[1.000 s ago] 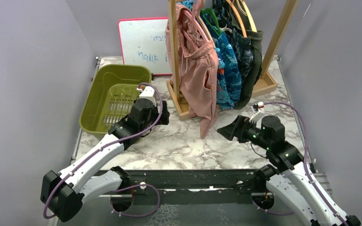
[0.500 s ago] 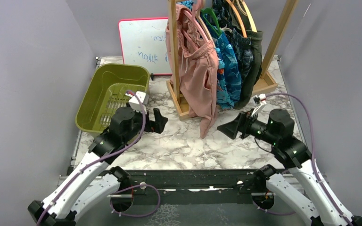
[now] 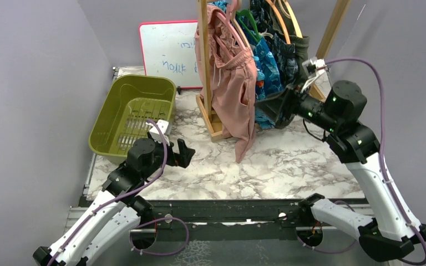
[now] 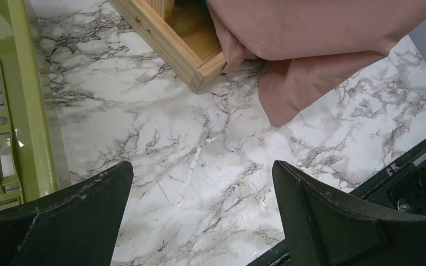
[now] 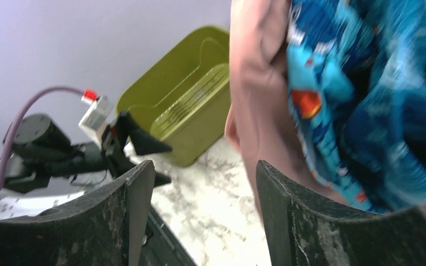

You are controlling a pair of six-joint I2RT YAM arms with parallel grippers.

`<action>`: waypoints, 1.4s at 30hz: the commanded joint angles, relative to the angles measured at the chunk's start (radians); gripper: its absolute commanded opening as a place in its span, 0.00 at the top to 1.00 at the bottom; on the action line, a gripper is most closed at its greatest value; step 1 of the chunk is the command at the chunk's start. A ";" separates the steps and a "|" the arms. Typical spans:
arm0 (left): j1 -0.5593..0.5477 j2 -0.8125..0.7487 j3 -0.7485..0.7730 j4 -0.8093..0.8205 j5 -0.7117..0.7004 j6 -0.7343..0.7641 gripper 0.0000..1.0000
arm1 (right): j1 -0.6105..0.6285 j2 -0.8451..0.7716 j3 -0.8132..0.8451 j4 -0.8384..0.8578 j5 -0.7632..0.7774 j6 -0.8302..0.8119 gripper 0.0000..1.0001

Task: Remove the shorts from the hanger
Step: Move the basket to the center of the board, then pick up the hanger from the clothes rod.

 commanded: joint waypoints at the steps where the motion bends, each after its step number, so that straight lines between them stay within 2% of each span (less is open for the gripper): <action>1: 0.002 -0.004 0.002 0.004 0.012 -0.007 0.01 | 0.003 0.085 0.137 -0.008 0.123 -0.069 0.32; 3: 0.000 0.005 0.001 0.001 0.023 -0.010 0.01 | 0.003 0.124 0.193 -0.002 0.117 -0.075 0.36; 11: 0.001 0.027 0.005 -0.010 0.015 -0.012 0.01 | 0.003 0.279 0.325 0.001 0.128 -0.089 0.40; 13: 0.001 0.027 0.005 -0.014 0.008 -0.012 0.01 | 0.003 0.304 0.335 0.013 0.097 -0.088 0.47; 15: 0.001 0.026 0.006 -0.014 0.004 -0.012 0.01 | 0.002 0.312 0.328 0.033 0.066 -0.080 0.49; 18: 0.002 0.025 0.005 -0.015 0.000 -0.010 0.01 | 0.003 0.332 0.348 0.038 0.034 -0.079 0.62; 20: 0.001 0.026 0.006 -0.018 -0.004 -0.012 0.01 | 0.002 0.344 0.368 0.037 0.009 -0.082 0.66; 27: 0.002 0.036 0.008 -0.022 -0.006 -0.012 0.01 | 0.010 0.446 0.456 0.000 0.004 -0.088 0.60; 36: 0.002 0.046 0.008 -0.027 -0.018 -0.010 0.01 | 0.171 0.546 0.531 -0.032 0.346 -0.232 0.63; 40: 0.002 0.050 0.010 -0.028 -0.020 -0.010 0.01 | 0.192 0.601 0.581 -0.056 0.444 -0.263 0.52; 42: 0.002 0.053 0.010 -0.029 -0.019 -0.010 0.01 | 0.194 0.615 0.611 -0.060 0.485 -0.272 0.51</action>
